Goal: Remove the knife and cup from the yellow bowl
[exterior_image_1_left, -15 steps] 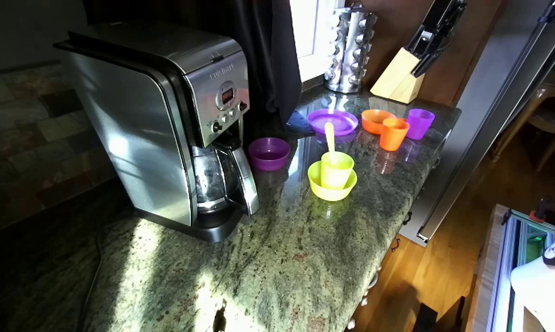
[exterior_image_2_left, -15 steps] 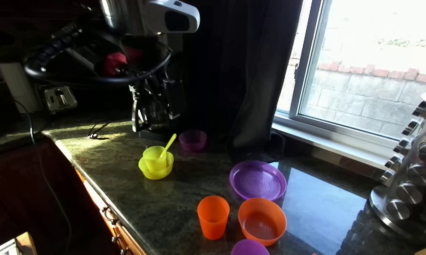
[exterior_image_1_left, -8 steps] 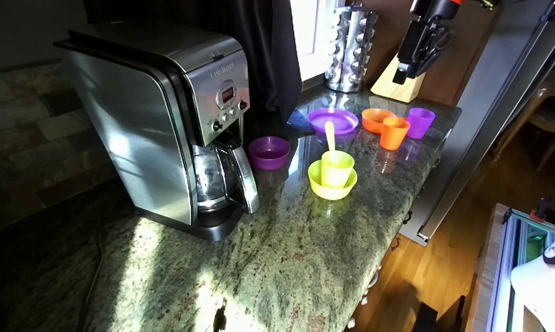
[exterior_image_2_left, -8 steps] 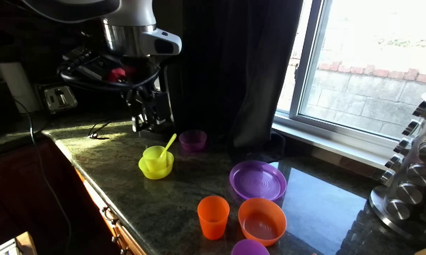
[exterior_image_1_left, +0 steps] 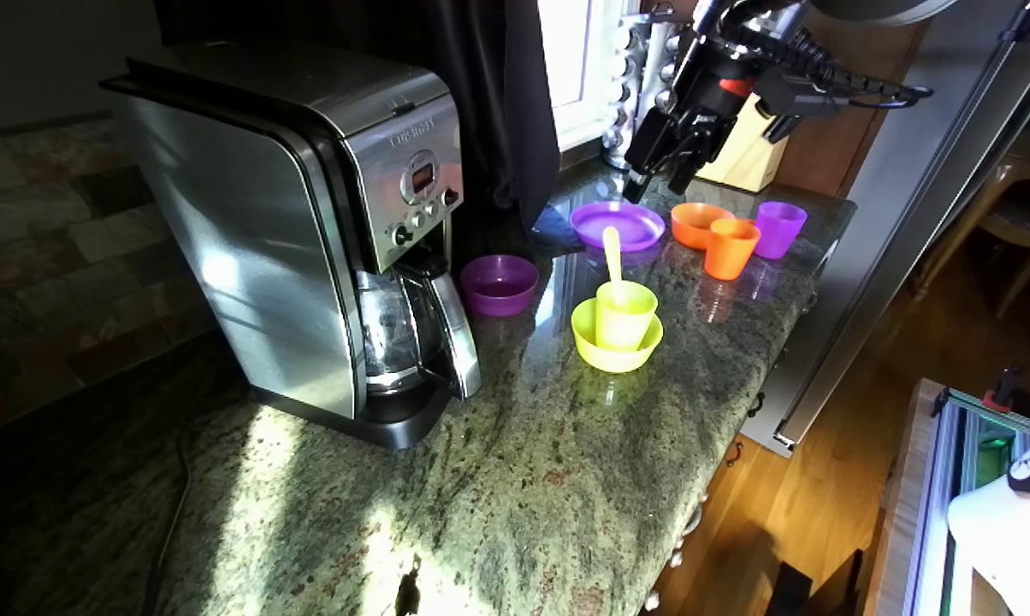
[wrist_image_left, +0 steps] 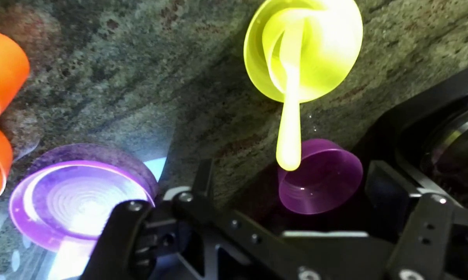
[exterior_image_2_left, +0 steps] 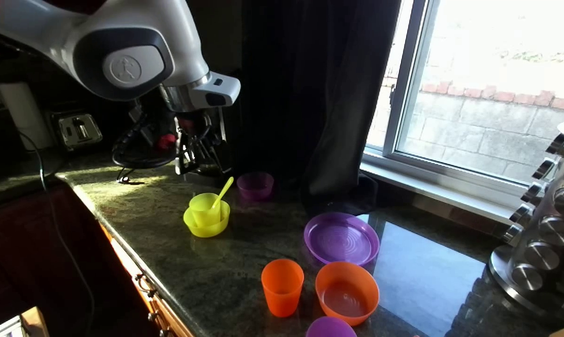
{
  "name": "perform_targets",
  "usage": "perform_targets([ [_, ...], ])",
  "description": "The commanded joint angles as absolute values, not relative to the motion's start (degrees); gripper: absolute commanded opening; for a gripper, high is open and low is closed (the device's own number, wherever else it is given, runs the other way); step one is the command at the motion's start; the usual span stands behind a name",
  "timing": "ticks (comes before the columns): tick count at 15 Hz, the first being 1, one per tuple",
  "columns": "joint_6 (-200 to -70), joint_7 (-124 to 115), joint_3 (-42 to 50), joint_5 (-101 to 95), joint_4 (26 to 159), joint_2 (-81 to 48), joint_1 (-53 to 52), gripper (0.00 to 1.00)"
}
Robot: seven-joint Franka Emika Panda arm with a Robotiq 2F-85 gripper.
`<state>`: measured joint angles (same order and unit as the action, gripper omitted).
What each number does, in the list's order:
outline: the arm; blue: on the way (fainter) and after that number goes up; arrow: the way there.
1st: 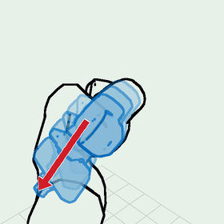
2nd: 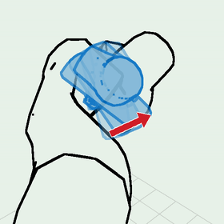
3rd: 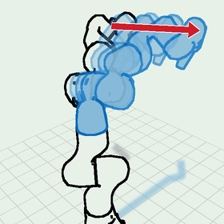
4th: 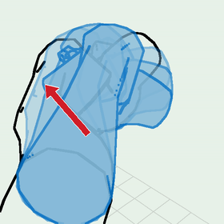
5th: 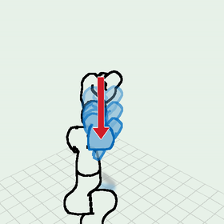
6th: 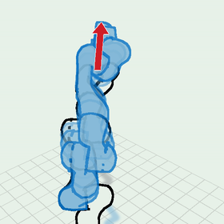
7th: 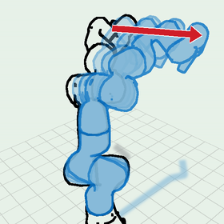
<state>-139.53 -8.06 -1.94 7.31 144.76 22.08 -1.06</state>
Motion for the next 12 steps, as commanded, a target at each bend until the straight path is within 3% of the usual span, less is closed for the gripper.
perform_targets([
  [1,-147.8,-14.2,-4.2,6.8,146.6,18.4,-0.3,1.00],
  [12,-149.8,-17.1,-4.9,6.1,145.8,14.3,-0.9,1.00],
])
